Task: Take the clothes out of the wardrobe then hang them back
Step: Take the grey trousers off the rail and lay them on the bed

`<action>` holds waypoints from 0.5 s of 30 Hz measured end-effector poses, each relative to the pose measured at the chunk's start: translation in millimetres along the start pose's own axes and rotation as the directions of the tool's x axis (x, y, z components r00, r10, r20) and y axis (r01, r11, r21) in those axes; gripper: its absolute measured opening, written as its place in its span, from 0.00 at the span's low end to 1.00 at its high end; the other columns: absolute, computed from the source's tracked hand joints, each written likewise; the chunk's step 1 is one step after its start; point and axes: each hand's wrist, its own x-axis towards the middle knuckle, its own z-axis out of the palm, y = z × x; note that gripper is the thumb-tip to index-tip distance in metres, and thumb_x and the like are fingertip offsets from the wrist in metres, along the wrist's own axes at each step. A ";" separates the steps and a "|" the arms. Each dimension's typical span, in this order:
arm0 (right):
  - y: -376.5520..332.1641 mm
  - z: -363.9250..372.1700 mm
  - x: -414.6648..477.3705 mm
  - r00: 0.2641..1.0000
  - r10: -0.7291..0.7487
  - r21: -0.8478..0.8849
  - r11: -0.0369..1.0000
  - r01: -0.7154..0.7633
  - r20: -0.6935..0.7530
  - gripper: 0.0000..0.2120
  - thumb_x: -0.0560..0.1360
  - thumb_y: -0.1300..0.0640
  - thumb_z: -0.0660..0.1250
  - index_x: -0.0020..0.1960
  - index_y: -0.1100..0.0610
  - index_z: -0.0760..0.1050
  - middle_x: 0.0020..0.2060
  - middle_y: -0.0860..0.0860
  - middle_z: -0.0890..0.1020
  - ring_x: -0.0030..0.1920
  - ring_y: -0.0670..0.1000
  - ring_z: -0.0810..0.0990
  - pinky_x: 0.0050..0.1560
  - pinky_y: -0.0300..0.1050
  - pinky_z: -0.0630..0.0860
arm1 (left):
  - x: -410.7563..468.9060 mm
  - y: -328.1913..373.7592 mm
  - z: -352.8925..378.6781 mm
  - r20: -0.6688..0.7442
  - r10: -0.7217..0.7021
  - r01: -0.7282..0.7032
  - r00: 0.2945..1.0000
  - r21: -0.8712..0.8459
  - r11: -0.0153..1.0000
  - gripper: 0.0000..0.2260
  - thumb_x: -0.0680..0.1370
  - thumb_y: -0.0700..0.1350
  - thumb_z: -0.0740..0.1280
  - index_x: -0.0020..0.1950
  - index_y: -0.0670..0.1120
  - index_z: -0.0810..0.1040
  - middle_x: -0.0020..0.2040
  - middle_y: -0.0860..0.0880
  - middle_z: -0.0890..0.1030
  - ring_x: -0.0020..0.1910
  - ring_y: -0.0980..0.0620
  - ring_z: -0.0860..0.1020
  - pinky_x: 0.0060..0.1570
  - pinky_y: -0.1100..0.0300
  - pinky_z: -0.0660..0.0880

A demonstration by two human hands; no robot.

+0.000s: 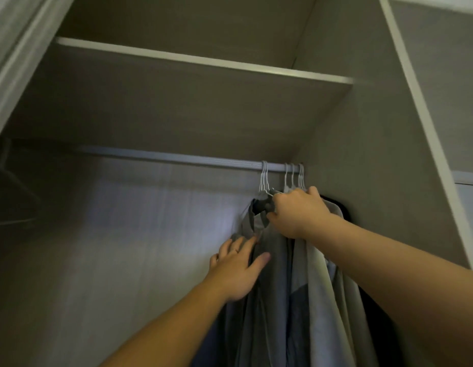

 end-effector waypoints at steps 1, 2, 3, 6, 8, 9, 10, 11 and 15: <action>-1.6 -0.2 2.9 1.000 -0.005 -0.020 1.000 0.004 -0.010 0.12 0.79 0.47 0.57 0.52 0.54 0.72 0.50 0.54 0.78 0.58 0.59 0.73 0.60 0.57 0.61 | 5.0 0.1 1.4 -0.002 0.012 -0.012 1.000 -0.022 1.000 0.30 0.80 0.68 0.46 0.80 0.61 0.49 0.81 0.56 0.49 0.79 0.52 0.43 0.75 0.47 0.47; -2.9 -0.1 5.9 1.000 -0.005 -0.031 1.000 0.004 -0.019 0.11 0.78 0.47 0.58 0.48 0.54 0.71 0.44 0.52 0.76 0.54 0.58 0.74 0.60 0.57 0.60 | 10.3 -0.6 3.0 -0.005 0.028 -0.028 1.000 -0.050 0.998 0.30 0.80 0.68 0.46 0.80 0.60 0.49 0.81 0.56 0.50 0.79 0.53 0.44 0.76 0.47 0.49; -4.2 -0.1 8.6 1.000 0.004 -0.034 0.999 -0.004 -0.024 0.10 0.77 0.48 0.59 0.43 0.53 0.69 0.39 0.51 0.73 0.51 0.58 0.73 0.60 0.57 0.60 | 14.0 -0.3 4.1 -0.012 0.048 -0.049 0.999 -0.080 0.996 0.30 0.80 0.68 0.46 0.80 0.60 0.50 0.81 0.56 0.52 0.79 0.54 0.45 0.76 0.47 0.50; -9.9 -2.0 18.8 0.998 0.052 -0.027 0.998 -0.052 -0.027 0.10 0.75 0.51 0.61 0.38 0.52 0.64 0.35 0.50 0.68 0.48 0.58 0.71 0.59 0.57 0.60 | 23.1 -0.2 7.5 -0.030 0.100 -0.103 0.995 -0.170 0.980 0.28 0.80 0.68 0.48 0.79 0.62 0.54 0.79 0.56 0.57 0.79 0.53 0.50 0.76 0.47 0.52; -16.1 -5.8 26.6 0.995 0.101 0.110 0.989 -0.102 0.016 0.07 0.76 0.53 0.63 0.41 0.54 0.68 0.39 0.52 0.71 0.48 0.58 0.73 0.58 0.55 0.63 | 28.9 -2.6 8.9 -0.031 0.116 -0.121 0.993 -0.231 0.965 0.28 0.80 0.69 0.47 0.78 0.63 0.56 0.78 0.55 0.60 0.79 0.51 0.52 0.76 0.49 0.53; -19.2 -7.3 31.7 0.990 0.121 0.207 0.969 -0.133 0.069 0.07 0.76 0.53 0.63 0.42 0.55 0.69 0.41 0.54 0.72 0.45 0.58 0.74 0.55 0.52 0.68 | 31.6 -5.8 9.5 -0.030 0.115 -0.119 0.993 -0.259 0.959 0.29 0.78 0.70 0.47 0.78 0.63 0.57 0.78 0.54 0.61 0.78 0.51 0.53 0.76 0.49 0.53; -21.9 -8.9 37.6 0.986 0.128 0.297 0.942 -0.155 0.110 0.09 0.76 0.53 0.64 0.41 0.57 0.70 0.40 0.55 0.74 0.42 0.57 0.75 0.46 0.46 0.72 | 33.9 -10.5 9.9 -0.025 0.106 -0.109 0.994 -0.287 0.952 0.31 0.76 0.72 0.47 0.77 0.63 0.58 0.78 0.53 0.61 0.78 0.51 0.55 0.76 0.50 0.54; -24.6 -10.9 42.8 0.981 0.141 0.381 0.906 -0.182 0.134 0.10 0.76 0.53 0.66 0.40 0.59 0.72 0.39 0.56 0.75 0.38 0.56 0.76 0.38 0.42 0.72 | 35.0 -15.5 8.9 -0.024 0.097 -0.100 0.995 -0.317 0.943 0.35 0.73 0.75 0.46 0.77 0.63 0.60 0.77 0.53 0.62 0.77 0.50 0.57 0.76 0.50 0.55; -34.9 -15.1 55.8 0.931 0.222 0.811 0.458 -0.363 0.291 0.08 0.78 0.58 0.66 0.50 0.63 0.71 0.42 0.61 0.79 0.33 0.56 0.82 0.31 0.43 0.78 | 38.7 -42.9 0.0 -0.034 0.093 -0.099 0.995 -0.423 0.901 0.36 0.65 0.82 0.44 0.65 0.68 0.69 0.70 0.51 0.71 0.71 0.49 0.67 0.72 0.46 0.63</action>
